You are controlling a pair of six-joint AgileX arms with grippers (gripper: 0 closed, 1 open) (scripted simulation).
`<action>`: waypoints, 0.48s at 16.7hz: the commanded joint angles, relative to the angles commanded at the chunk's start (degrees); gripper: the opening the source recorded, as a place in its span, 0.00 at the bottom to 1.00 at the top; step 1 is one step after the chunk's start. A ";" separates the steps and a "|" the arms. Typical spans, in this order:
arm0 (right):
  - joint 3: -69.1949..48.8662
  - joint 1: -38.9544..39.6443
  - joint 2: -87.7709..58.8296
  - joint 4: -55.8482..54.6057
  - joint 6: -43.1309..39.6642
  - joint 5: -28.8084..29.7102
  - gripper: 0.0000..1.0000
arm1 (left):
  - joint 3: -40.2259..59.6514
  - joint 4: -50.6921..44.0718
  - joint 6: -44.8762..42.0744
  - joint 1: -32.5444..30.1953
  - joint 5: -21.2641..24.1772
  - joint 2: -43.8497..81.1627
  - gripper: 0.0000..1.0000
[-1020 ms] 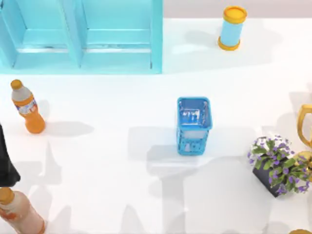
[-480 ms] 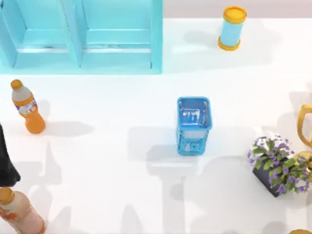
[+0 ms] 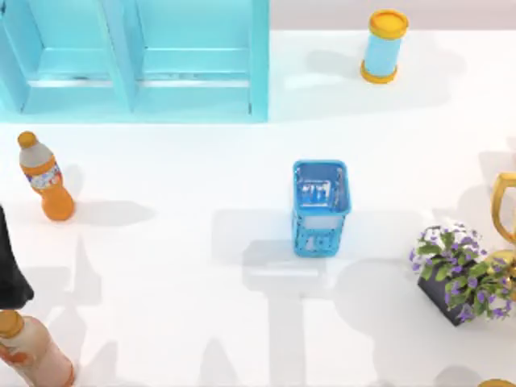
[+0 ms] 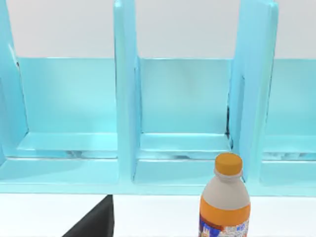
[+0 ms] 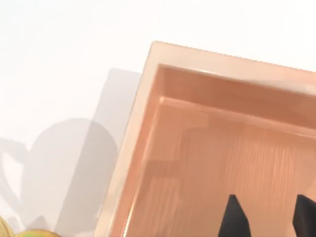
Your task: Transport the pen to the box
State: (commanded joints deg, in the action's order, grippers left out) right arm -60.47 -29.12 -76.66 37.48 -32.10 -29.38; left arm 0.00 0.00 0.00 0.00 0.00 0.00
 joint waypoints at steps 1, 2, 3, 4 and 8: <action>0.17 0.14 -0.08 -0.18 0.07 0.05 0.00 | 0.00 0.00 0.00 0.00 0.00 0.00 1.00; 0.17 0.14 -0.08 -0.18 0.07 0.05 0.00 | 0.00 0.00 0.00 0.00 0.00 0.00 1.00; 0.17 0.14 -0.08 -0.18 0.07 0.05 0.00 | 0.00 0.00 0.00 0.00 0.00 0.00 1.00; 0.17 0.14 -0.08 -0.18 0.07 0.05 0.00 | 0.00 0.00 0.00 0.00 0.00 0.00 1.00; 0.17 0.14 -0.08 -0.18 0.07 0.05 0.30 | 0.00 0.00 0.00 0.00 0.00 0.00 1.00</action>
State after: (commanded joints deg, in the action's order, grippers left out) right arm -60.30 -28.98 -76.75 37.30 -32.03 -29.33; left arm 0.00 0.00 0.00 0.00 0.00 0.00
